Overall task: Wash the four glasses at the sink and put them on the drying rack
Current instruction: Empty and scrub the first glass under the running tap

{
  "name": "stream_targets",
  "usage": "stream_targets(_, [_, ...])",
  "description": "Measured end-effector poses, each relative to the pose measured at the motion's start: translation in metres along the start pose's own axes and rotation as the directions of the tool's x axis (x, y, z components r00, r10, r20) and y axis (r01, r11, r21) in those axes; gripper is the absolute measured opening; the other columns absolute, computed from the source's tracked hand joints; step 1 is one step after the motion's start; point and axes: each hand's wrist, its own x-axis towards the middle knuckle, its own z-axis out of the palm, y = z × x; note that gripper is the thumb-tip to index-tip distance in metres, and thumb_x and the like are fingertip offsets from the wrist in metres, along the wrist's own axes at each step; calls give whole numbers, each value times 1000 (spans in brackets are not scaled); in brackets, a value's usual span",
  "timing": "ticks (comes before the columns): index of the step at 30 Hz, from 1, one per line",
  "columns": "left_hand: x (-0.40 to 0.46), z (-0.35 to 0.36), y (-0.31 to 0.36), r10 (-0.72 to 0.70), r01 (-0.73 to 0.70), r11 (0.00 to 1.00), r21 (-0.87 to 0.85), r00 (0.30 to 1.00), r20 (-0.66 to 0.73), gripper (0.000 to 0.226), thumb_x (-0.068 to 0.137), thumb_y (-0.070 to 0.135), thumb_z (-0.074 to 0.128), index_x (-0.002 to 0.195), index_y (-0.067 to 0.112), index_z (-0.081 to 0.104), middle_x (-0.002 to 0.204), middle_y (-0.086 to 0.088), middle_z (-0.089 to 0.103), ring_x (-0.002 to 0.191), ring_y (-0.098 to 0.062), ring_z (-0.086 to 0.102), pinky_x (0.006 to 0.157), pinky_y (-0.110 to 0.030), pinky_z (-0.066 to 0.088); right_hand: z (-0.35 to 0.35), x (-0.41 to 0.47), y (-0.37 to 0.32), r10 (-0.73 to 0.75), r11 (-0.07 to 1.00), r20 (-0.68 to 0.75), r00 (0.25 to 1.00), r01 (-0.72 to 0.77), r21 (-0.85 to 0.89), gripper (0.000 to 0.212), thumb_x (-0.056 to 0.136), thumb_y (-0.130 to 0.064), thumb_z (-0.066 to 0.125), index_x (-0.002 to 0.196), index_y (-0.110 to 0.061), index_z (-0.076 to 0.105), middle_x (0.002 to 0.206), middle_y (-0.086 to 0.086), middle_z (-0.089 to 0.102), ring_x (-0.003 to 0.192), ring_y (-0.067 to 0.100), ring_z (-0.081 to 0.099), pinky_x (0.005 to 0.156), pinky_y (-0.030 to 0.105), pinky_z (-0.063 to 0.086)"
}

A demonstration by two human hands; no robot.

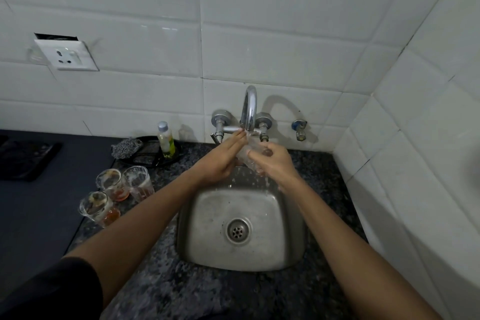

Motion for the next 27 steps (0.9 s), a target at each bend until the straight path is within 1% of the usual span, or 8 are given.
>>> stream_targets(4, [4, -1, 5, 48, -48, 999, 4, 993, -104, 66, 92, -1, 65, 153, -3, 38, 155, -23, 44, 147, -34, 38, 122, -46, 32, -2, -7, 2, -120, 992, -43, 992, 118, -41, 48, 80, -32, 86, 124, -22, 68, 100, -9, 68, 89, 8, 67, 77, 27, 61])
stream_targets(8, [8, 0, 8, 66, -62, 997, 34, 989, -133, 62, 91, 0, 67, 149, -2, 44, 149, -22, 50, 140, -33, 46, 116, -49, 40, -1, -2, 7, 75, 957, 33, 997, -81, 278, 46, 89, -31, 81, 129, -18, 63, 123, 8, 68, 103, 21, 72, 84, 39, 64])
stream_targets(12, [10, 3, 12, 86, -89, 996, -20, 989, -119, 65, 88, -1, 71, 146, -8, 43, 147, -24, 51, 138, -36, 48, 116, -48, 41, 0, -3, 12, -300, 939, -63, 952, 284, -193, 59, 80, -41, 84, 131, -16, 65, 117, -3, 70, 101, 11, 70, 83, 27, 61])
stream_targets(14, [12, 1, 10, 71, -76, 997, -29, 989, -133, 65, 86, -2, 72, 146, -5, 45, 147, -21, 51, 139, -33, 47, 117, -46, 40, 3, -5, 16, -395, 903, -76, 916, 372, -215, 58, 81, -35, 86, 132, -17, 66, 122, -6, 69, 108, 5, 66, 88, 19, 57])
stream_targets(19, [9, 4, 6, 72, -72, 997, 5, 986, -149, 60, 88, 4, 74, 142, -4, 50, 143, -20, 55, 136, -32, 50, 115, -48, 42, 4, -4, 11, 11, 970, 59, 998, -25, 243, 56, 87, -39, 83, 134, -17, 60, 128, 9, 67, 103, 21, 74, 80, 38, 65])
stream_targets(22, [7, 3, 9, 18, -24, 999, -40, 989, -150, 63, 87, 0, 73, 144, -3, 48, 145, -19, 54, 137, -32, 49, 116, -46, 41, 4, -6, 13, -321, 938, -52, 946, 310, -158, 54, 84, -32, 85, 130, -16, 64, 113, -1, 72, 93, 11, 72, 77, 25, 62])
stream_targets(24, [9, 0, 7, 1, -7, 999, -46, 989, -146, 65, 82, -8, 68, 144, -2, 49, 144, -19, 54, 137, -31, 49, 115, -45, 42, 6, -6, 17, -439, 876, -41, 897, 418, -238, 58, 81, -31, 87, 132, -18, 63, 118, -6, 69, 102, 7, 69, 84, 21, 58])
stream_targets(27, [11, -1, 6, -5, 0, 999, -33, 990, -144, 62, 83, -7, 71, 141, -1, 52, 142, -18, 56, 134, -30, 51, 113, -45, 43, 7, -2, 21, -211, 977, -21, 977, 210, -29, 57, 82, -38, 87, 131, -23, 62, 123, -5, 69, 108, 10, 69, 89, 30, 61])
